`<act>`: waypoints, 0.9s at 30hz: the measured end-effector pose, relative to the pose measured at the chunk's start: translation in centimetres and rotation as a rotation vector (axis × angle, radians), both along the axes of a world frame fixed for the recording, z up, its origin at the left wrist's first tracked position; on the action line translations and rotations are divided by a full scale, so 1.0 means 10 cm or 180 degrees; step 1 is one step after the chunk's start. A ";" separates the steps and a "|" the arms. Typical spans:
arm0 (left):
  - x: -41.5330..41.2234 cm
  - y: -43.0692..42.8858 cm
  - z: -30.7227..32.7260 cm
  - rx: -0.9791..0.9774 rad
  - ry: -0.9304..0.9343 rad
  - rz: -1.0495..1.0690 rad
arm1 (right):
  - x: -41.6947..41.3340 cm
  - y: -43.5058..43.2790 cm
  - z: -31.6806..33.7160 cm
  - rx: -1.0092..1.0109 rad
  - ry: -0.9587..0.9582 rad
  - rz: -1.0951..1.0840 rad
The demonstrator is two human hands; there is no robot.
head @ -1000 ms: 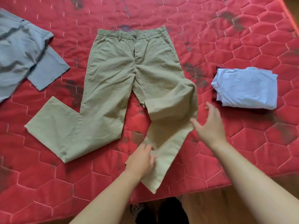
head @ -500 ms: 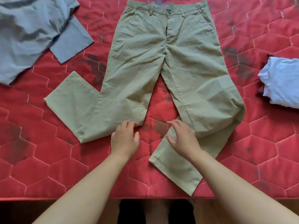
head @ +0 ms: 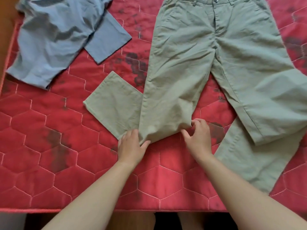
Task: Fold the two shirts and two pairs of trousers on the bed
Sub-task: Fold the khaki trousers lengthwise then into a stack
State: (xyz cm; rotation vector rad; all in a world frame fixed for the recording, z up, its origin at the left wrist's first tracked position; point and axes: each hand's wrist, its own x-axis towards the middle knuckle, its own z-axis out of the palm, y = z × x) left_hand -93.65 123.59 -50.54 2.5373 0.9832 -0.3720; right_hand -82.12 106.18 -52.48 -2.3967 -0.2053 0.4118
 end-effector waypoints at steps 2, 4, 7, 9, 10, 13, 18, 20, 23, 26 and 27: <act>-0.06 0.04 0.11 -0.0353 -0.0347 -0.0253 | 0.00 0.01 0.18 0.0628 -0.0023 -0.0252; -0.11 0.08 0.30 -0.0729 -0.0430 -0.0390 | 0.04 0.01 0.43 0.0968 -0.0043 -0.0438; -0.14 0.14 0.63 -0.0903 -0.0632 -0.0402 | 0.18 0.00 0.81 0.1101 -0.0356 -0.0554; -0.09 0.14 0.88 -0.1057 -0.0955 -0.0150 | 0.31 0.02 1.05 0.1179 -0.0479 -0.0636; -0.06 0.13 1.01 -0.1146 -0.1138 -0.0009 | 0.36 0.03 1.16 0.1264 -0.0458 -0.0674; -0.03 0.08 1.32 -0.1287 -0.1675 0.0287 | 0.45 0.10 1.42 0.1397 -0.0321 -0.0674; -0.01 0.06 1.59 -0.1562 -0.2030 0.0647 | 0.48 0.08 1.73 0.1380 -0.0405 -0.0663; 0.06 0.02 1.64 -0.1469 -0.2171 0.0679 | 0.48 0.07 1.86 0.1438 -0.0388 -0.0760; 0.17 -0.03 1.63 -0.1566 -0.2414 0.1017 | 0.39 0.03 1.92 0.1859 0.0333 -0.0601; 0.20 -0.04 1.59 -0.1737 -0.2398 0.1240 | 0.21 -0.12 1.86 0.1385 0.0449 0.0101; 0.18 -0.05 1.59 -0.1795 -0.2349 0.1240 | 0.15 -0.17 1.85 0.1182 0.0414 0.0258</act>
